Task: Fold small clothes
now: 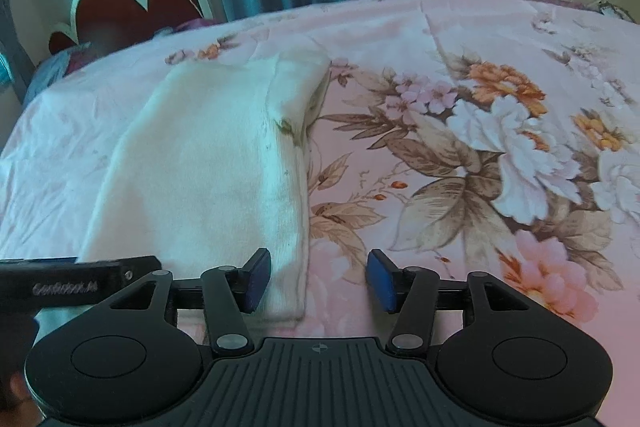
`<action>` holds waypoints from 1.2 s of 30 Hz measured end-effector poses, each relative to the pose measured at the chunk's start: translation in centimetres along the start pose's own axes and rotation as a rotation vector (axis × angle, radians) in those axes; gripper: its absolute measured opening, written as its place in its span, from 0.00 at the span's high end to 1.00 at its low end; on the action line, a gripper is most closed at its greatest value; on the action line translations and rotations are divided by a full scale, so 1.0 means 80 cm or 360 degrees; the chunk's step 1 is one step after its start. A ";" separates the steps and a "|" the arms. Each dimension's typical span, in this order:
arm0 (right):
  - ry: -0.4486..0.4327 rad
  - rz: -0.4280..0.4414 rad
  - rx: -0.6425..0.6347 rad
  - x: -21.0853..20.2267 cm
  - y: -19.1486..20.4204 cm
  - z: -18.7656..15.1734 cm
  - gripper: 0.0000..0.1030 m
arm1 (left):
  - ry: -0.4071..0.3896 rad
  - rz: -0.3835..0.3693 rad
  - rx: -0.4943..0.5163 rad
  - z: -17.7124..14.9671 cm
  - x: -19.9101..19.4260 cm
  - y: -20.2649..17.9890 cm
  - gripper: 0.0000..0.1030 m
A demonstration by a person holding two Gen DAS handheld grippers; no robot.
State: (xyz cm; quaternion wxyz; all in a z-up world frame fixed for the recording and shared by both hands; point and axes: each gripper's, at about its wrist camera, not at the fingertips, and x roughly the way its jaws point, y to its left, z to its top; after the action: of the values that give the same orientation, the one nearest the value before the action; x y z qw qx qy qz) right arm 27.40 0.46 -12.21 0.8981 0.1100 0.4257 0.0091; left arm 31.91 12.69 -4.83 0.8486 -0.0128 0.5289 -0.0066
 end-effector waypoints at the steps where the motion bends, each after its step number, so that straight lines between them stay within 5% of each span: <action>1: -0.0022 0.0016 -0.0004 -0.014 0.000 -0.001 0.47 | -0.0028 0.0027 0.0018 -0.002 -0.014 -0.004 0.02; 3: -0.0079 0.0061 -0.0035 -0.050 0.001 -0.004 0.40 | -0.0103 0.0065 0.0053 -0.008 -0.045 -0.011 0.02; 4: -0.0114 0.0077 -0.0060 -0.070 0.004 -0.005 0.23 | -0.0145 0.0082 0.0069 -0.013 -0.064 -0.016 0.02; 6: -0.0207 0.0091 -0.0133 -0.116 0.010 -0.011 0.08 | -0.0240 0.0117 0.0113 -0.025 -0.108 -0.029 0.02; 12: -0.0381 0.0088 -0.0264 -0.238 0.025 -0.040 0.08 | -0.0464 0.0133 0.0197 -0.077 -0.236 -0.056 0.01; 21: -0.0532 0.0043 -0.0331 -0.354 0.033 -0.103 0.00 | -0.0519 0.0131 0.0169 -0.153 -0.338 -0.089 0.01; 36: -0.0625 -0.0017 -0.0270 -0.403 0.023 -0.131 0.00 | -0.0645 0.0154 0.0030 -0.197 -0.410 -0.081 0.01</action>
State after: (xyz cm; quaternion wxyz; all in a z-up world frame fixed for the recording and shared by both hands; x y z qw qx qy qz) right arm -1.03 0.72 6.35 0.9699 0.0314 0.2408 0.0184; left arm 3.35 6.83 17.89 0.9370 0.0195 0.3474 0.0320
